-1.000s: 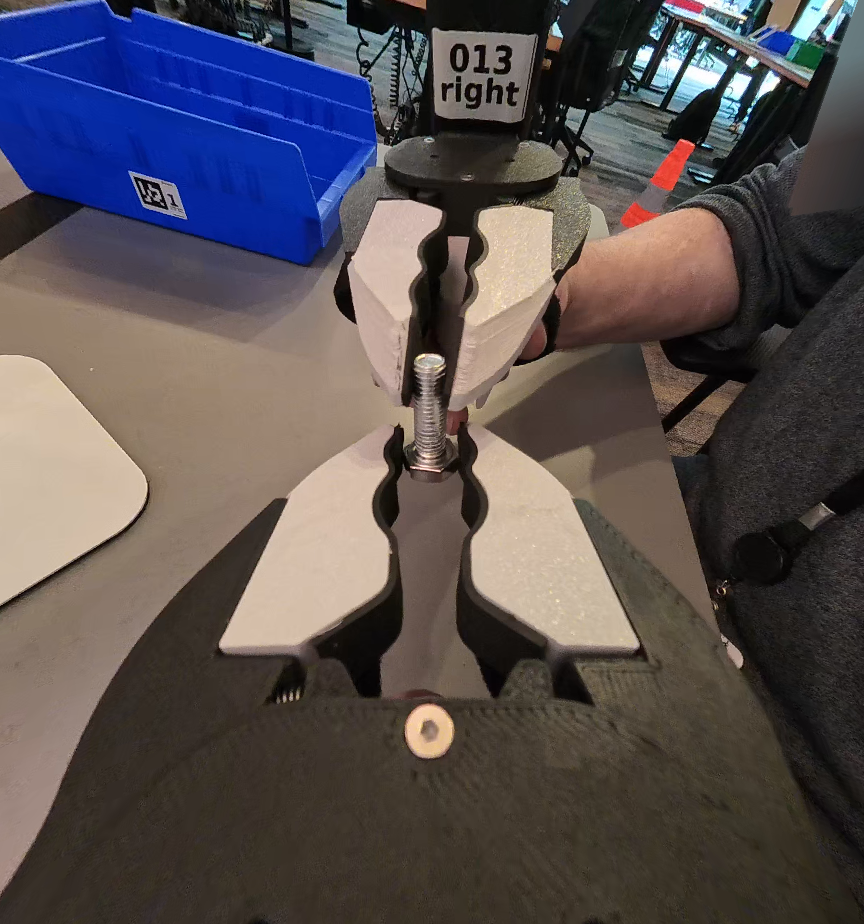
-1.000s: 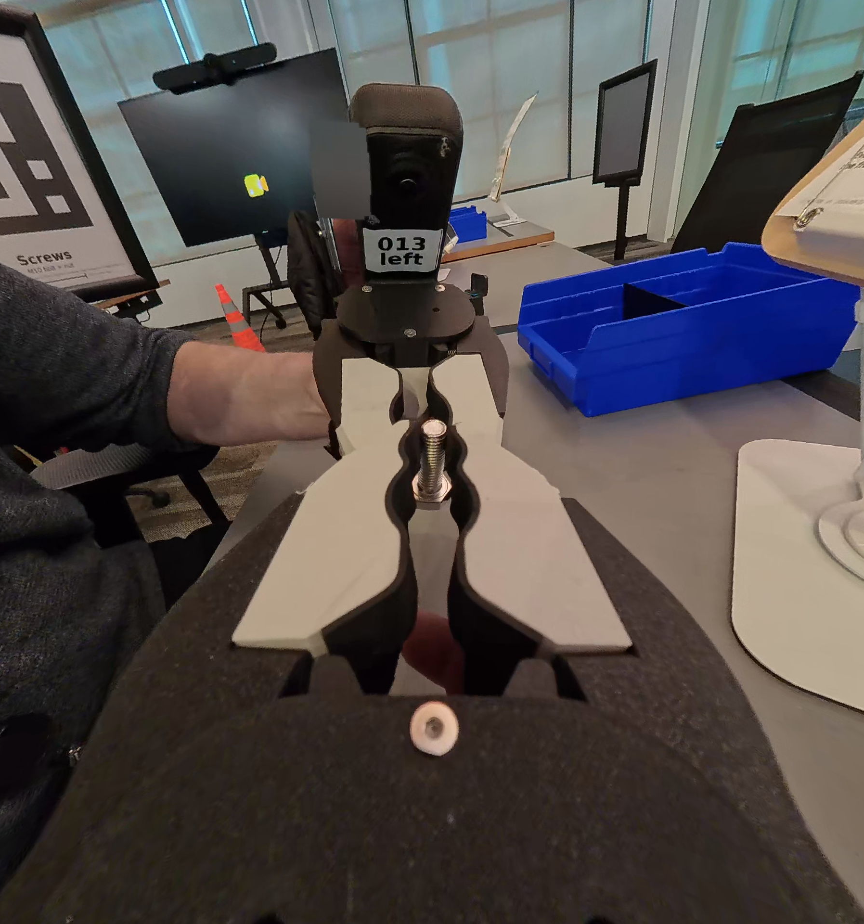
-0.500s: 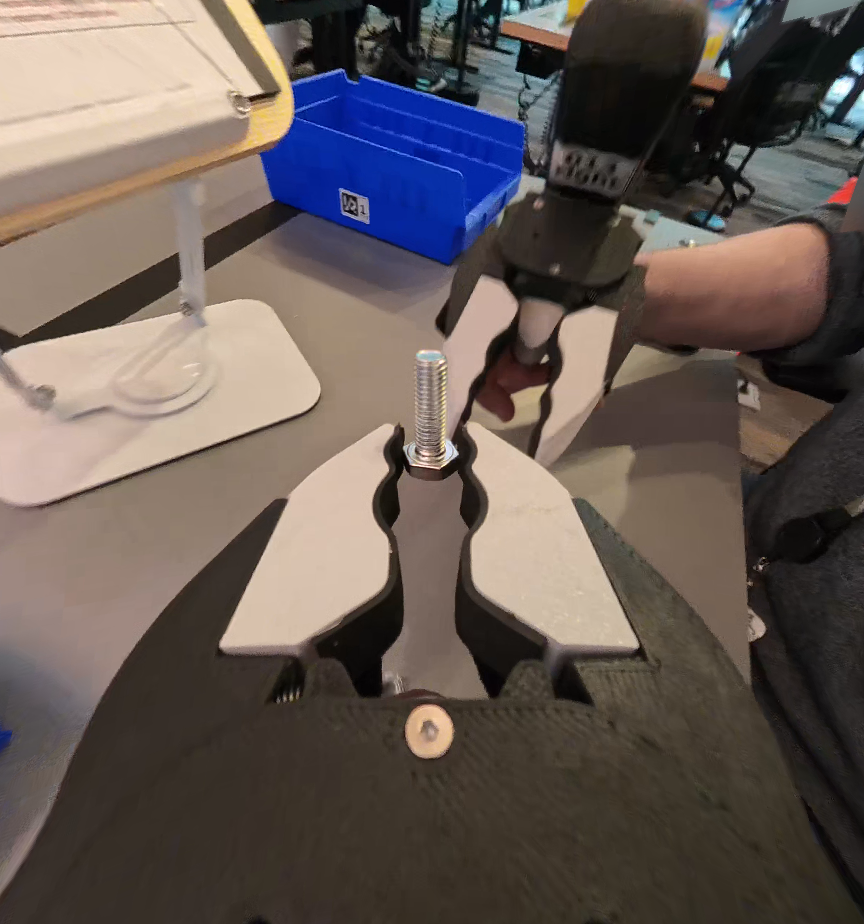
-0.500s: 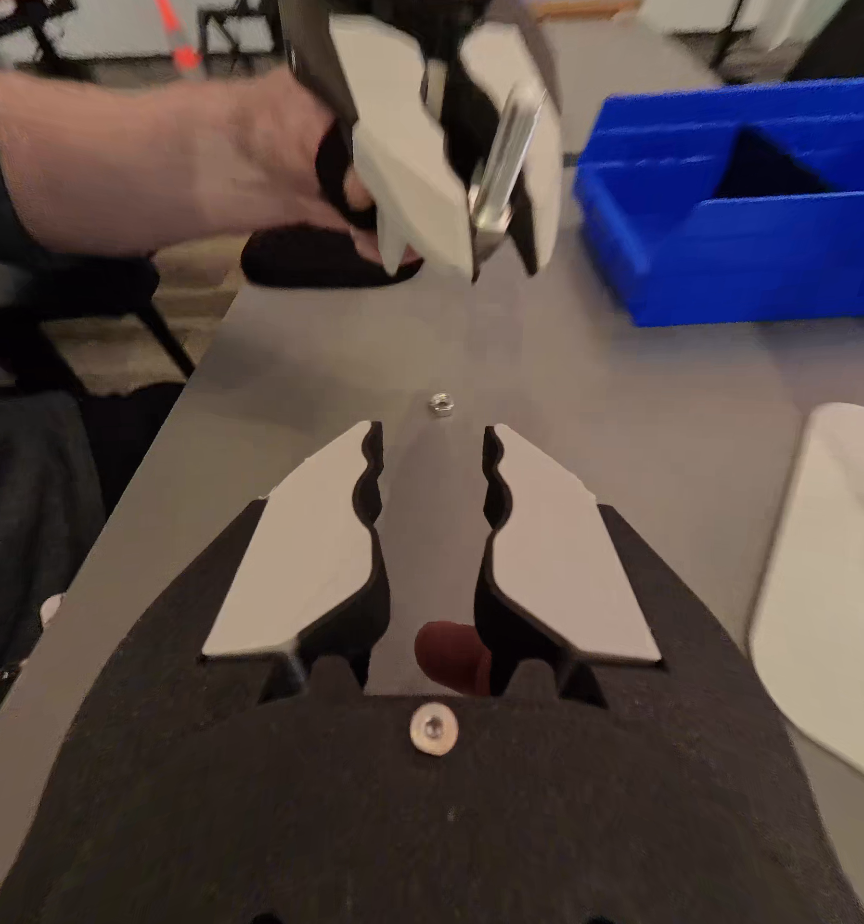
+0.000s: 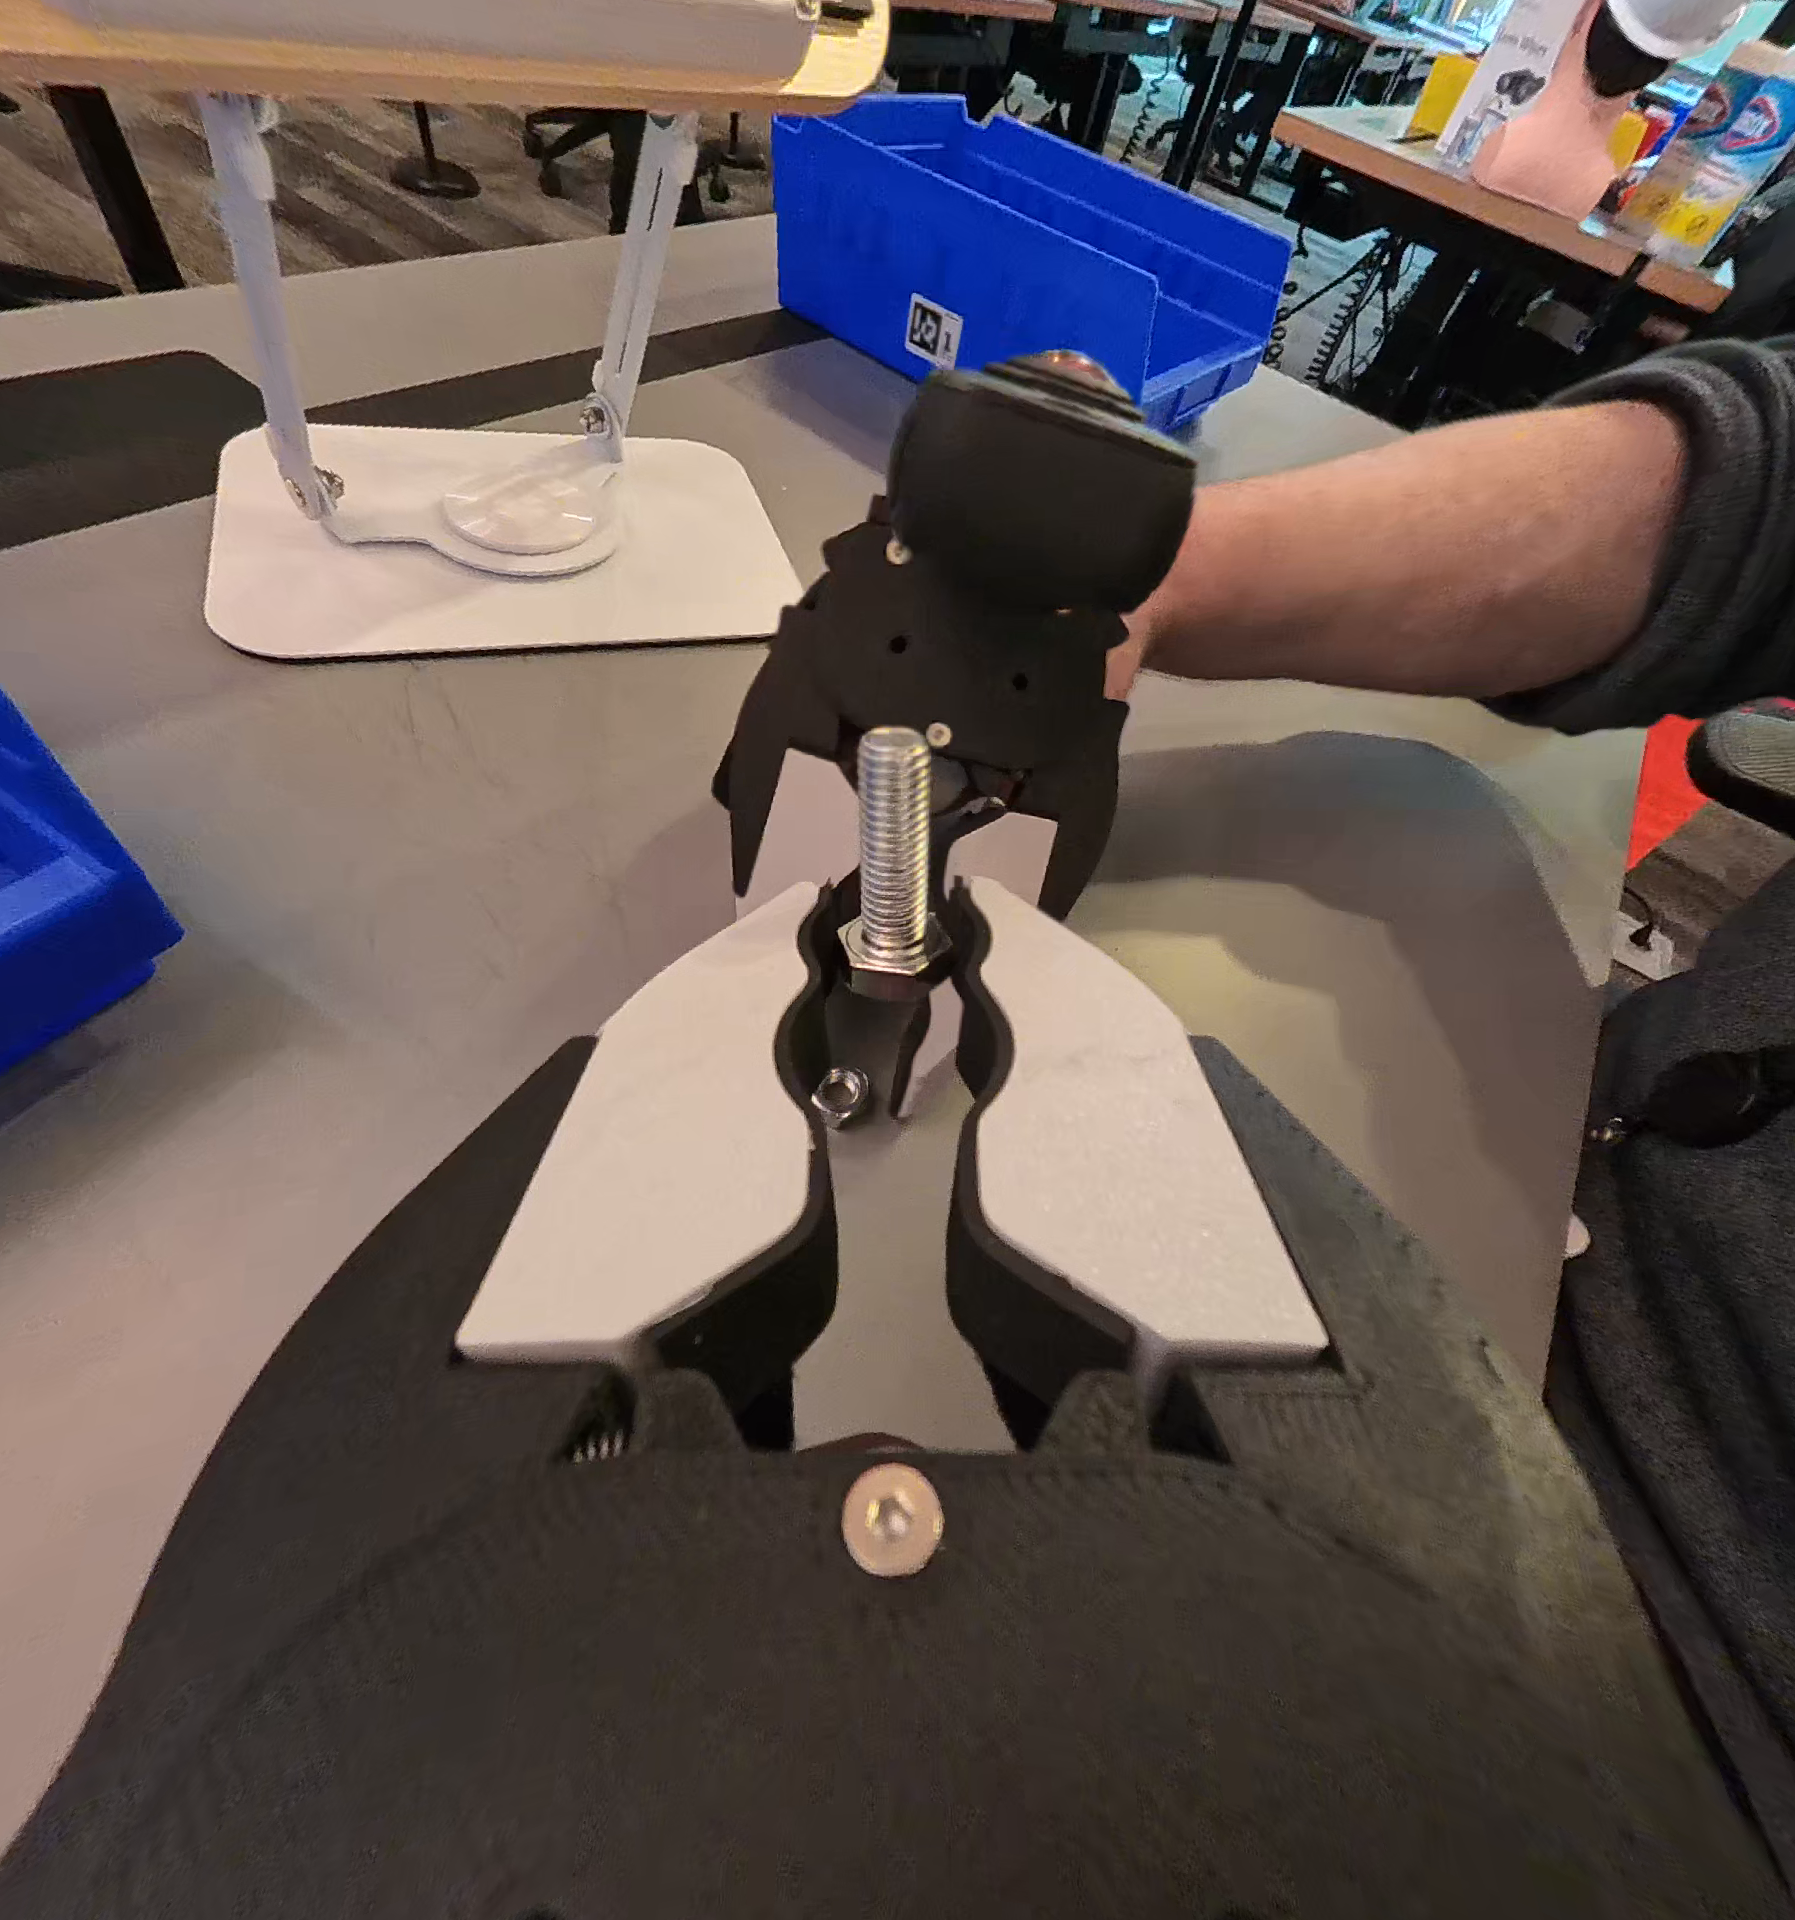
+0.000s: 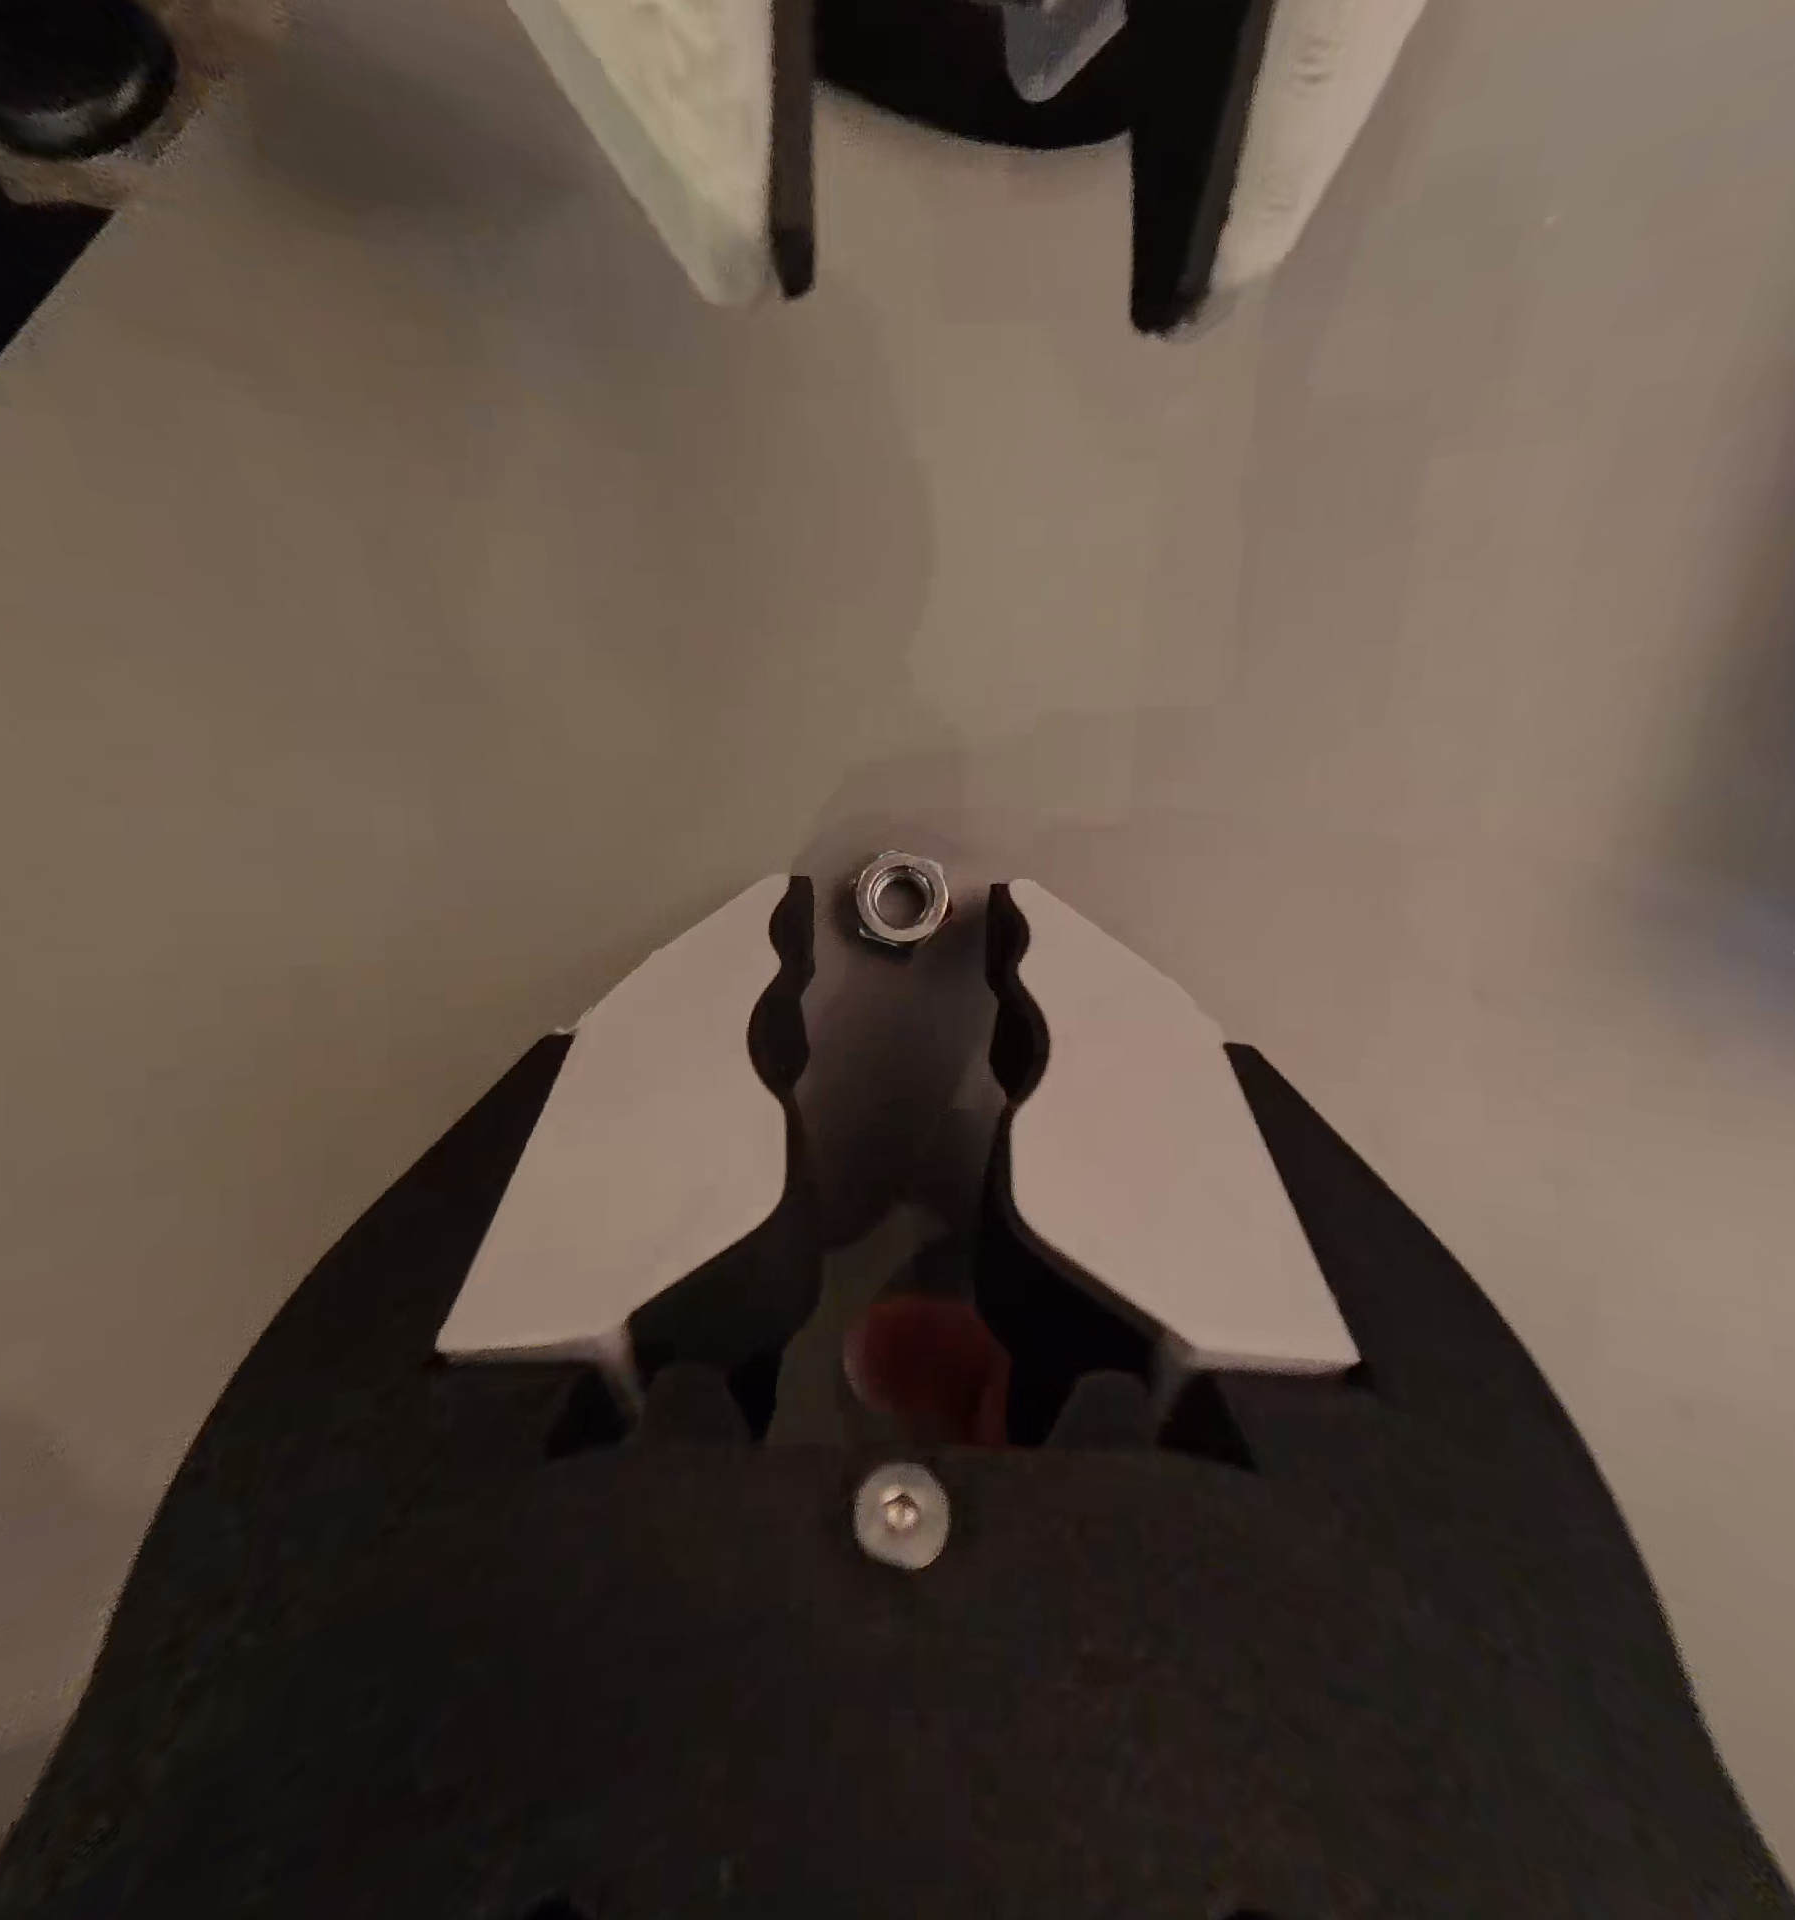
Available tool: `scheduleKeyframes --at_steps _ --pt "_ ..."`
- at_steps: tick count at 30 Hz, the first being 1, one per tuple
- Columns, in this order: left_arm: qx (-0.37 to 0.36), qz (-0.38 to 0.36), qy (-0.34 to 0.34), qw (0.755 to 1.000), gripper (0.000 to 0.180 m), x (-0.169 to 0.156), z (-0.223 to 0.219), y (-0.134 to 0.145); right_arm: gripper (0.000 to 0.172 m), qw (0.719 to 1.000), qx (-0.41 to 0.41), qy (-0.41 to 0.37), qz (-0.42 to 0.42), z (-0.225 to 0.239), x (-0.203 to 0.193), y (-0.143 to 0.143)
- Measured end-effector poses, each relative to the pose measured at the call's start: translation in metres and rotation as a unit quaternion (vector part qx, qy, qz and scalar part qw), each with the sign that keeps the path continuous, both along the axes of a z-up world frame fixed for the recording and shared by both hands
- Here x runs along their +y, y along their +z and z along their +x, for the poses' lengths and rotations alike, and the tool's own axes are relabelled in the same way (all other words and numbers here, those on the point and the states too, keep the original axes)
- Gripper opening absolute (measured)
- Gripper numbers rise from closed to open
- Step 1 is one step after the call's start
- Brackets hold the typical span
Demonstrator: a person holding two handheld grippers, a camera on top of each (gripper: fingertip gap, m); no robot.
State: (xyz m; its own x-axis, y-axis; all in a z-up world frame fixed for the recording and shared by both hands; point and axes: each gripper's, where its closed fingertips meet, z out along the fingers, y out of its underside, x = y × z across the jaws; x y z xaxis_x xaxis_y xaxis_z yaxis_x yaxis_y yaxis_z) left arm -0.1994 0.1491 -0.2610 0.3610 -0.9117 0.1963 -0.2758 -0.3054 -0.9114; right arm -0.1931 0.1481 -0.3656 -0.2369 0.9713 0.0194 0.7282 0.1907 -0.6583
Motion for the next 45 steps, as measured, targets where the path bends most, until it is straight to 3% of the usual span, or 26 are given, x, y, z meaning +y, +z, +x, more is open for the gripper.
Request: scheduleKeyframes --at_steps 3,8,11,16,21,36,45 --pt "0.001 0.0 -0.004 1.0 0.02 0.0 -0.003 -0.002 0.018 1.0 -0.007 0.019 -0.008 0.001 0.002 -0.001" --pt "-0.005 -0.001 0.001 1.0 0.02 0.003 -0.006 -0.002 0.017 0.999 0.018 0.023 -0.024 0.001 0.0 0.006" --pt "-0.003 0.003 0.006 1.0 0.02 0.003 -0.006 -0.004 0.017 0.996 0.081 -0.006 -0.044 0.007 0.003 0.037" --pt "0.001 0.019 -0.012 1.0 0.02 -0.004 0.012 -0.005 0.017 0.981 0.189 -0.026 -0.033 0.027 0.0 0.116" --pt "0.021 0.041 -0.041 0.998 0.02 -0.015 0.035 -0.007 0.017 0.979 0.202 0.001 -0.022 0.028 -0.016 0.147" --pt "0.054 0.083 -0.032 0.995 0.02 -0.015 0.042 -0.01 0.017 0.986 0.164 -0.01 -0.013 0.025 -0.017 0.134" --pt "0.075 0.087 0.016 0.993 0.02 -0.002 0.038 -0.017 0.017 0.981 0.165 -0.098 -0.032 0.022 -0.005 0.128"
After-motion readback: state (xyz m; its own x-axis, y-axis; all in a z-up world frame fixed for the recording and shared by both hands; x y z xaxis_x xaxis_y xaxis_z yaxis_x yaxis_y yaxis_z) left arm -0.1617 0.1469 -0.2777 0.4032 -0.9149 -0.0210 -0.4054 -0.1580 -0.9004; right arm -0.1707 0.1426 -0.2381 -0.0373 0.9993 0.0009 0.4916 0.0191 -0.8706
